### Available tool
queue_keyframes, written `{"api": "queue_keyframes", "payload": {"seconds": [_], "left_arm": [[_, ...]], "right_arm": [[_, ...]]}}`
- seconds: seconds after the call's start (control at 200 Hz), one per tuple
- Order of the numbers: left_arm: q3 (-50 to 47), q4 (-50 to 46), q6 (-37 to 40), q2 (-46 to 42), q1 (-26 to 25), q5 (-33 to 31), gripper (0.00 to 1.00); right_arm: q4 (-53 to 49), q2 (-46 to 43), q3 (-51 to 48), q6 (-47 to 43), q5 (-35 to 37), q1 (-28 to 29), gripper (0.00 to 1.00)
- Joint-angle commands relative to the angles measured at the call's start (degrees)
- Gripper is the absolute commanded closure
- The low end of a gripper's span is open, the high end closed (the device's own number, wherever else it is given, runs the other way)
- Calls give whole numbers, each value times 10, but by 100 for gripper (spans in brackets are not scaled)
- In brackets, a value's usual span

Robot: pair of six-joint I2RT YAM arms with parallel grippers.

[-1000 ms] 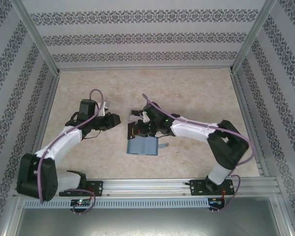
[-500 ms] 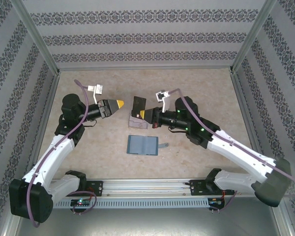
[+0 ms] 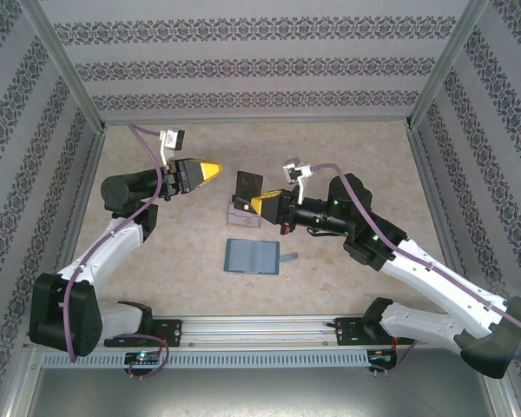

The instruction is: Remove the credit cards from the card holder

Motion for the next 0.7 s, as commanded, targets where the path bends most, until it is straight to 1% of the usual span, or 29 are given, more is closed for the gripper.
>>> {"api": "queue_keyframes", "payload": {"seconds": [0.0, 0.44, 0.565, 0.694], "left_arm": [[16, 80, -37, -11, 3, 32, 72], [3, 79, -35, -13, -24, 57, 71], [3, 79, -31, -16, -29, 62, 74], [0, 80, -27, -16, -33, 67, 80]], "right_arm": [[21, 2, 29, -15, -16, 6, 97], [11, 60, 96, -15, -45, 15, 95], [13, 67, 98, -12, -45, 17, 95], [14, 70, 101, -9, -46, 18, 95]]}}
